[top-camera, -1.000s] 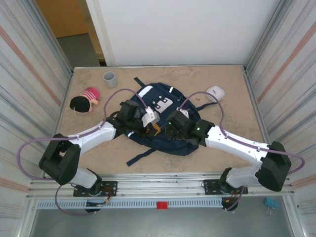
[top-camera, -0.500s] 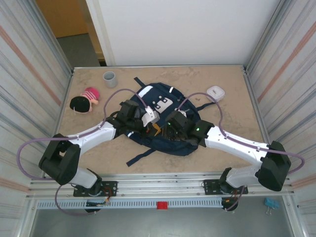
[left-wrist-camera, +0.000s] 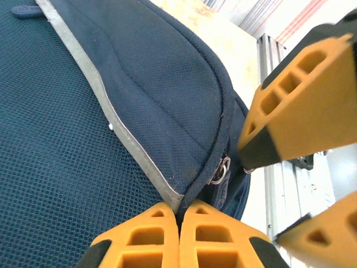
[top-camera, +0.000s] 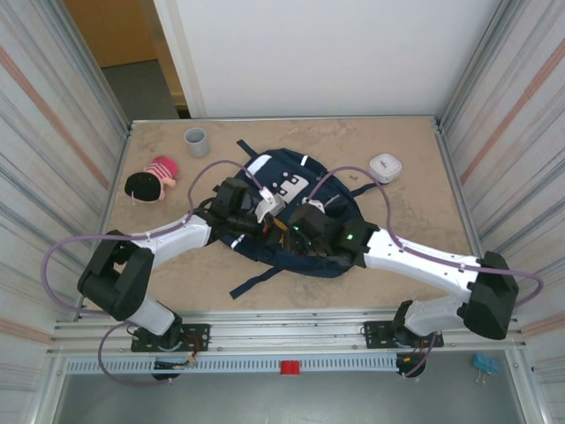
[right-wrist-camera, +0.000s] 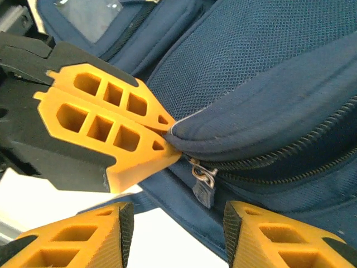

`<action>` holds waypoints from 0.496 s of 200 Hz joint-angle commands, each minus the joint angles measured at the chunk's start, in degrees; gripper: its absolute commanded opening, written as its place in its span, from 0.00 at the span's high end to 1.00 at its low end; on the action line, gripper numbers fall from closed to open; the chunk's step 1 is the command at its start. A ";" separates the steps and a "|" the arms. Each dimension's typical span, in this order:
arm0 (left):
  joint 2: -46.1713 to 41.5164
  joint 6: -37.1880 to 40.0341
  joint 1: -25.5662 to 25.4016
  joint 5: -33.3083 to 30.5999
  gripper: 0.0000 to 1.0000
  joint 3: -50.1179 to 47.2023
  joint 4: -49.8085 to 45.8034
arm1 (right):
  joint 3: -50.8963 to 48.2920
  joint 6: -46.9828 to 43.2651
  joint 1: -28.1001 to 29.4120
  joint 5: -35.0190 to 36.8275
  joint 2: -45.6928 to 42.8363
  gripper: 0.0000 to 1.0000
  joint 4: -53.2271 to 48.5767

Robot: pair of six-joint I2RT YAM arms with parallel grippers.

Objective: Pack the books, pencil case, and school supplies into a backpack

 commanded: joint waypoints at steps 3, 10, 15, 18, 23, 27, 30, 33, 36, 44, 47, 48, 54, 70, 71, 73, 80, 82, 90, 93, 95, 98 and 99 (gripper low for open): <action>0.58 -3.51 0.19 5.91 1.00 1.87 0.90 | 3.05 -0.95 1.22 6.40 2.96 0.52 -4.33; 0.74 -3.65 0.24 6.25 1.00 2.02 0.90 | 2.95 -0.72 1.32 7.19 3.55 0.52 -4.33; 0.70 -3.76 0.35 6.43 1.00 2.08 0.98 | 2.99 -0.28 1.29 7.86 3.89 0.52 -4.58; 0.75 -3.76 0.30 6.63 1.00 2.09 0.99 | 2.96 -0.03 1.33 8.36 4.01 0.52 -4.75; 0.79 -3.86 0.30 6.87 1.00 2.09 1.09 | 2.83 0.38 1.34 9.40 4.32 0.53 -5.00; 0.83 -3.86 0.41 7.09 1.00 2.16 1.08 | 2.74 0.76 1.17 10.24 4.49 0.53 -5.25; 0.77 -3.98 0.41 7.18 1.00 2.12 1.12 | 2.73 0.91 1.24 10.90 4.63 0.53 -5.32; 0.76 -3.94 0.38 7.31 1.00 2.09 1.20 | 2.59 1.15 1.17 11.52 4.75 0.53 -5.37; 0.76 -4.06 0.41 7.37 1.00 2.09 1.25 | 2.56 1.34 1.05 11.83 4.90 0.54 -5.39; 0.68 -4.13 0.38 7.50 1.00 2.09 1.38 | 2.40 1.95 0.61 12.75 5.29 0.55 -5.83; 0.67 -4.13 0.40 7.65 1.00 2.09 1.27 | 2.44 2.21 0.42 12.95 5.35 0.56 -6.02; 0.67 -4.16 0.42 7.67 1.00 2.09 1.26 | 2.39 2.34 0.35 13.07 5.37 0.57 -6.07; 0.60 -4.15 0.53 7.76 1.00 2.11 1.18 | 2.07 2.55 0.08 13.55 5.42 0.58 -6.22; 0.35 -4.13 0.53 7.70 1.00 2.05 1.21 | 1.97 2.79 -0.90 15.13 5.49 0.62 -7.87; 0.33 -4.12 0.53 7.69 1.00 2.03 1.19 | 2.02 2.85 -0.92 15.26 5.52 0.63 -8.10; 0.32 -4.18 0.54 7.57 1.00 2.01 1.17 | 2.11 3.01 -1.01 15.56 5.51 0.64 -8.56; 0.24 -4.10 0.54 7.41 1.00 1.92 1.04 | 2.44 3.19 -1.19 16.67 5.15 0.67 -9.99; 0.23 -4.00 0.67 7.37 1.00 1.87 1.00 | 2.57 3.25 -1.21 16.94 5.02 0.67 -10.42; 0.20 -3.87 0.66 6.97 1.00 1.89 0.82 | 2.76 3.28 -1.34 17.98 4.38 0.70 -11.64; 0.21 -3.89 0.63 6.77 1.00 1.83 0.75 | 2.78 3.27 -1.39 18.22 4.08 0.71 -11.86; 0.18 -3.81 0.63 6.72 1.00 1.82 0.67 | 2.76 3.20 -1.39 18.32 3.85 0.71 -11.92; 0.27 -3.83 0.77 6.66 1.00 1.82 0.64 | 2.66 3.10 -1.46 18.44 3.51 0.72 -12.02; 0.30 -3.79 0.79 6.64 1.00 1.82 0.64 | 2.63 3.14 -1.51 18.45 3.44 0.72 -11.98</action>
